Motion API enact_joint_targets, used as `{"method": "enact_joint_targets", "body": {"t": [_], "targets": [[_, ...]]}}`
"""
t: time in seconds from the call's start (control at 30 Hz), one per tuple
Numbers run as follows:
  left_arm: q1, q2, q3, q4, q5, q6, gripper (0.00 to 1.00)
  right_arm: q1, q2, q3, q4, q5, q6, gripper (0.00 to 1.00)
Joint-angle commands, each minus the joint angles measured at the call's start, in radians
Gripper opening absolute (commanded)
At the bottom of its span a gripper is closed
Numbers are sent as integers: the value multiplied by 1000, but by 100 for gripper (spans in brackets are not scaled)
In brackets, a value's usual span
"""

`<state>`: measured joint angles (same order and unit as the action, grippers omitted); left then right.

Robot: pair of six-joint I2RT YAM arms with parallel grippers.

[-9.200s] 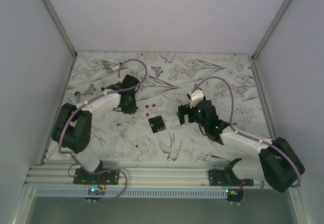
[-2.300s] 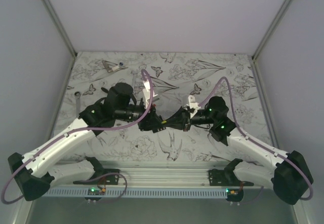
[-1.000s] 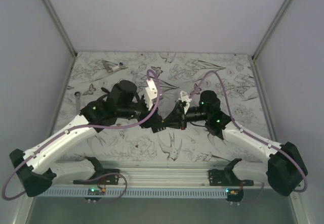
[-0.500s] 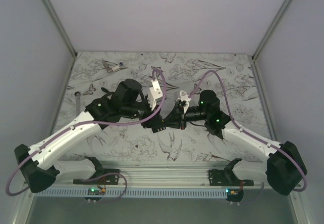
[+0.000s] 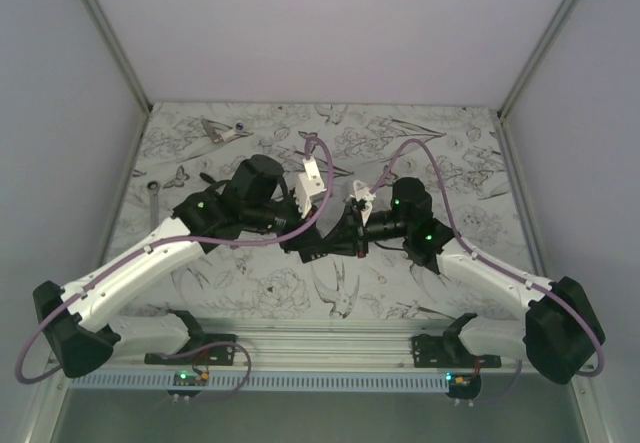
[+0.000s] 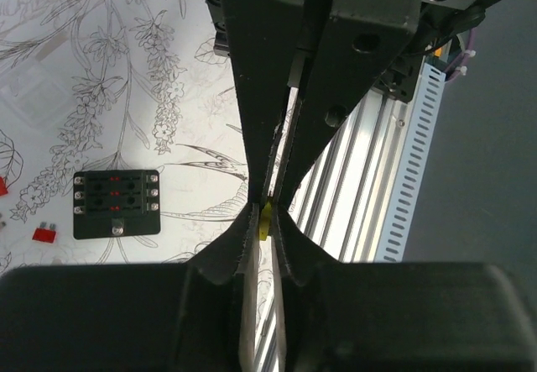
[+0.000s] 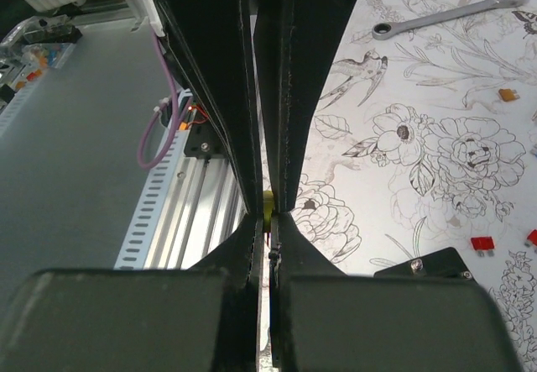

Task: Snap on the fuse box
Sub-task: Pick up the fuse from the center of the board.

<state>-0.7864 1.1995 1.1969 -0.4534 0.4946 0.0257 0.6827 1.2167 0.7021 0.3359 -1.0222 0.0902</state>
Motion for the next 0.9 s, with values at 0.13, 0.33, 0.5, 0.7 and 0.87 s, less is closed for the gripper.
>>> {"method": "enact_joint_targets", "body": {"t": [0.13,0.33,0.5,0.7,0.87], "targets": [[-10,-4,-2,-4,65,37,4,2,-1,52,38,-40,16,0],[-10,4,-3,-3,46,38,0,2,8,58,13,-18,2,8],[-6,-10,-14,-5,-53,14,0,0,22,52,-63,77,-51,27],[25,-29,-45,-8,-196,-57,0,-4,49,45,-125,247,-45,47],[48,-41,-82,-24,-477,-195,0,-8,95,16,-141,563,42,49]]}}
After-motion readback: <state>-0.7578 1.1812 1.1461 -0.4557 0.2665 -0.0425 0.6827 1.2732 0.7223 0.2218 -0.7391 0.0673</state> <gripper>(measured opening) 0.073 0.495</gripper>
